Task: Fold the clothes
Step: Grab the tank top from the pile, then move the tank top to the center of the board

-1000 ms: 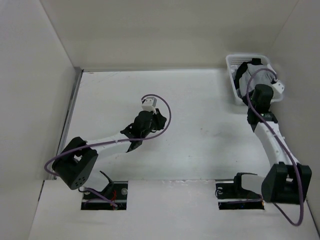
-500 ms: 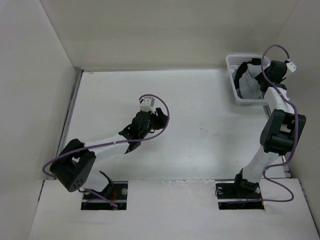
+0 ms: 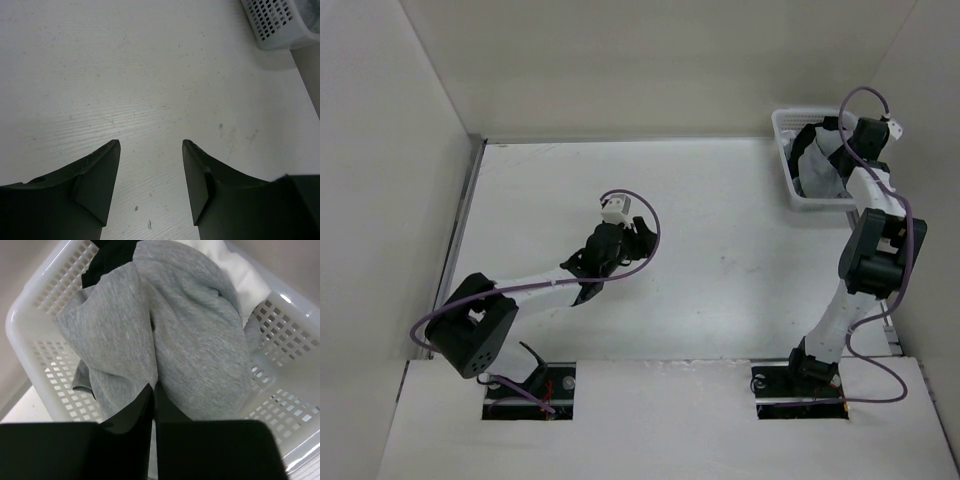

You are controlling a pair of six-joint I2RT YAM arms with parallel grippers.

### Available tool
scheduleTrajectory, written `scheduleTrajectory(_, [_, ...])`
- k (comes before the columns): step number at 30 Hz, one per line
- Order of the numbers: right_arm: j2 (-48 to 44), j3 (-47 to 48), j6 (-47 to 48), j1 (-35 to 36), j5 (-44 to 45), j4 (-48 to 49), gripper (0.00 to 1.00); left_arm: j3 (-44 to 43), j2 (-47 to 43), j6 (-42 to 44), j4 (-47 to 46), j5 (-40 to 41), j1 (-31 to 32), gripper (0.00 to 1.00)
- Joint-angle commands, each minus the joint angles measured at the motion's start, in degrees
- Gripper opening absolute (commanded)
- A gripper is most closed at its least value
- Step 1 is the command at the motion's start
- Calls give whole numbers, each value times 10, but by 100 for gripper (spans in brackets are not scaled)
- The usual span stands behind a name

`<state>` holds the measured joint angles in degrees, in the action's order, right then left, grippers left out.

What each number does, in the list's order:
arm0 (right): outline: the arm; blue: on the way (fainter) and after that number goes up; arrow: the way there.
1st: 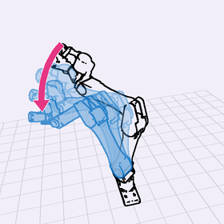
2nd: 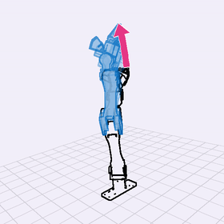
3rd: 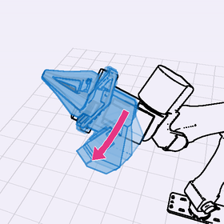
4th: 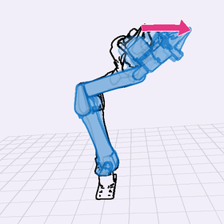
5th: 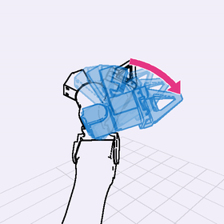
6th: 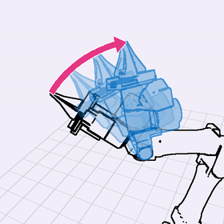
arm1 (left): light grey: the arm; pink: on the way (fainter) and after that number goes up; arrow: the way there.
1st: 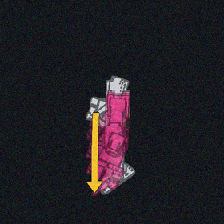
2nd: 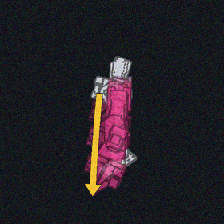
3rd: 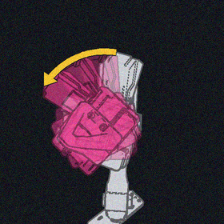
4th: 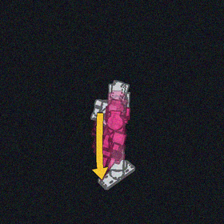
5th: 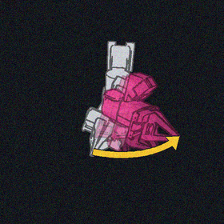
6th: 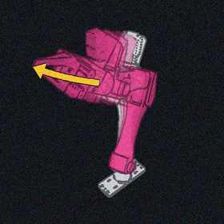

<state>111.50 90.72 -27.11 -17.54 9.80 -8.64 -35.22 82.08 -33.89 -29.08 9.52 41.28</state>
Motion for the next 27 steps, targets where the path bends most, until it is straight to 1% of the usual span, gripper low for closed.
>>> scheduleTrajectory(1, [-22, 9, -3, 0, 0, 24, 2, -1, 2, -7, -36, -8, -2, 52])
scheduleTrajectory(5, [-137, -82, -8, 9, 20, 134, 0, -4, 5, -7, -36, -8, -2, 51])
scheduleTrajectory(9, [-288, -149, -7, 61, 24, 185, 0, -4, 2, -7, -36, -8, -2, 51])
scheduleTrajectory(13, [-420, -180, 8, 141, 22, 175, 1, -1, -20, -7, -29, -1, -5, 51])
scheduleTrajectory(17, [-509, -171, 36, 245, 24, 132, 1, 4, -65, -14, -12, 23, -10, 51])
scheduleTrajectory(20, [-550, -149, 57, 327, 24, 113, 1, 10, -106, -14, 10, 55, -19, 51])
scheduleTrajectory(23, [-553, -125, 65, 401, 15, 93, 4, 21, -154, -19, 26, 85, -32, 51])
scheduleTrajectory(25, [-518, -128, 64, 421, -6, 82, 6, 31, -177, -23, 28, 96, -40, 51])
scheduleTrajectory(27, [-462, -150, 53, 425, -36, 93, 6, 38, -188, -28, 28, 103, -45, 51])
